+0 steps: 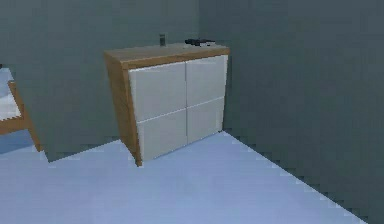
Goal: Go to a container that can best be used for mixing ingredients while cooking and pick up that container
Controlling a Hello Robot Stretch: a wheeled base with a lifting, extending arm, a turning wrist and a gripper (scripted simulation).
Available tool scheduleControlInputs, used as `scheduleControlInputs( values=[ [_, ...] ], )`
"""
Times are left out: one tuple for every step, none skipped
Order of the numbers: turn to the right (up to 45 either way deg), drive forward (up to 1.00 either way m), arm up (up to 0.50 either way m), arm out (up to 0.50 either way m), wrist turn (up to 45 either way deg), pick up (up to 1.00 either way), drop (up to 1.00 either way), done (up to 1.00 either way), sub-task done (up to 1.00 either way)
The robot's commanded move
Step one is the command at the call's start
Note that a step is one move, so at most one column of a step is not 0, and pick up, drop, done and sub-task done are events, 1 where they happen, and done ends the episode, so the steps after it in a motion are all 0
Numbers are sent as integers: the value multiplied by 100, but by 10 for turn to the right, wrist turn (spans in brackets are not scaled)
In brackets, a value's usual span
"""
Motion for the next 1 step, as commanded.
scheduleControlInputs(
  values=[
    [0,0,0,0,0,0,0,100,0]
  ],
)
